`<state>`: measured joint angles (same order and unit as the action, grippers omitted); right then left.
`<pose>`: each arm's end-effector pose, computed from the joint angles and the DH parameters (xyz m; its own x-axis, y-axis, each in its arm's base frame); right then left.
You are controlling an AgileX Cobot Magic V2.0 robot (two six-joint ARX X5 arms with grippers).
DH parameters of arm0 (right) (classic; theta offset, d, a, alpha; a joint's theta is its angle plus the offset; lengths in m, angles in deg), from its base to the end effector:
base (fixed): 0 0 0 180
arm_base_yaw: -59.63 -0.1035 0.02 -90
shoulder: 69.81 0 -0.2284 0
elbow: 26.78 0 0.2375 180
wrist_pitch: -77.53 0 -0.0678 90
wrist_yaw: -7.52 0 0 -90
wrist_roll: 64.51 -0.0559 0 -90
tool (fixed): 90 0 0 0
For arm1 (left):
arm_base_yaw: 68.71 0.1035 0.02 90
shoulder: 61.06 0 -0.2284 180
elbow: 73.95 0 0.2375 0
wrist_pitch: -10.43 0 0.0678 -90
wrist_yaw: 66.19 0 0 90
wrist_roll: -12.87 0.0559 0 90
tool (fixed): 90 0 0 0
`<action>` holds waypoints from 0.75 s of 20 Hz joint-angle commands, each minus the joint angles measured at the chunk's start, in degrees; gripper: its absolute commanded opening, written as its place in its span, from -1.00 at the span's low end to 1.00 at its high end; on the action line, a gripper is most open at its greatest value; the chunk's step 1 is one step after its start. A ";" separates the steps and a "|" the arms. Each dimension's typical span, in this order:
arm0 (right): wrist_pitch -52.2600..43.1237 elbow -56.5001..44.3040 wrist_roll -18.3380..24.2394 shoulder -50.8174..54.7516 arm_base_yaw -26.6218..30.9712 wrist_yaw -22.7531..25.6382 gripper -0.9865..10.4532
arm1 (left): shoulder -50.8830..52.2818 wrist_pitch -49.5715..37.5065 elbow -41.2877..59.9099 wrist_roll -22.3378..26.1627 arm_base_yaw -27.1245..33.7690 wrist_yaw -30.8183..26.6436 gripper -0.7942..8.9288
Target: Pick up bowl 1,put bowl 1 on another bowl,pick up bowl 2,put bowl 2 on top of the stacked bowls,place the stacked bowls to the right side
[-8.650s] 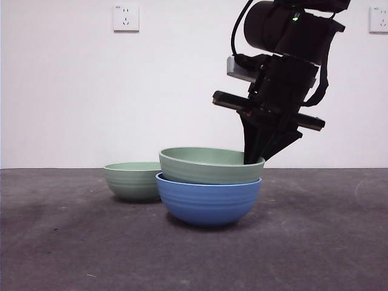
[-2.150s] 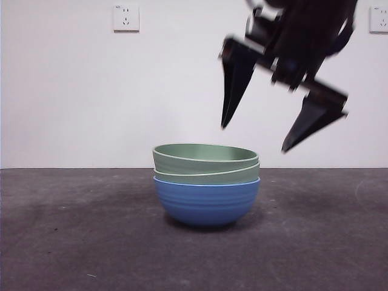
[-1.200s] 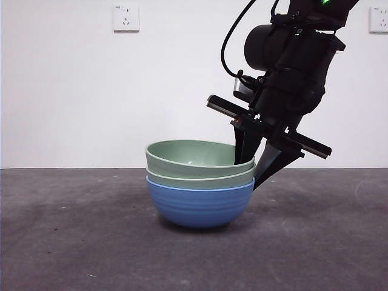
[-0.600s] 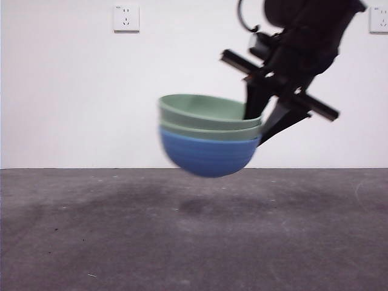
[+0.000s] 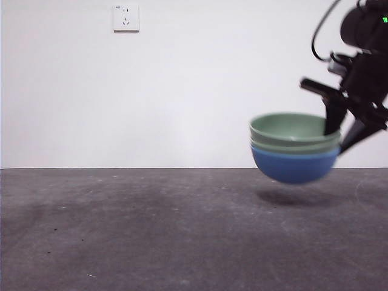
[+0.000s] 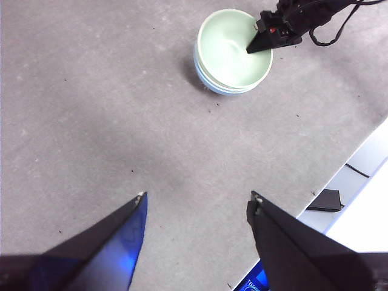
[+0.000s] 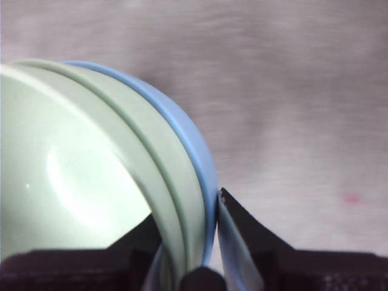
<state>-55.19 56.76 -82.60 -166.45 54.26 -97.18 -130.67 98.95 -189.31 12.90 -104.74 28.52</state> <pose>0.3352 0.0458 0.1706 0.4522 0.2974 -0.8409 0.0640 0.9295 0.3632 0.1565 -0.1195 0.4038 0.5434 -0.4967 -0.6768 0.6353 0.7703 -0.0554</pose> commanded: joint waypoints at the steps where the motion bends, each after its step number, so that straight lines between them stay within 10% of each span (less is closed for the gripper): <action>1: 0.46 -0.15 1.81 -3.06 0.76 0.07 -0.86 | 0.17 -0.11 0.15 0.63 0.04 0.22 -0.25; 10: 3.63 -0.15 6.21 -6.23 3.17 2.99 -0.82 | 0.15 -0.13 0.15 0.39 0.04 0.20 -0.25; 15: 4.26 -0.15 6.19 -6.23 3.54 2.99 -0.13 | 0.15 -0.04 0.15 0.20 0.04 0.22 -0.25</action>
<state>-50.95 57.24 -77.26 -171.89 57.74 -94.44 -130.67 98.95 -189.31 12.88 -104.74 28.52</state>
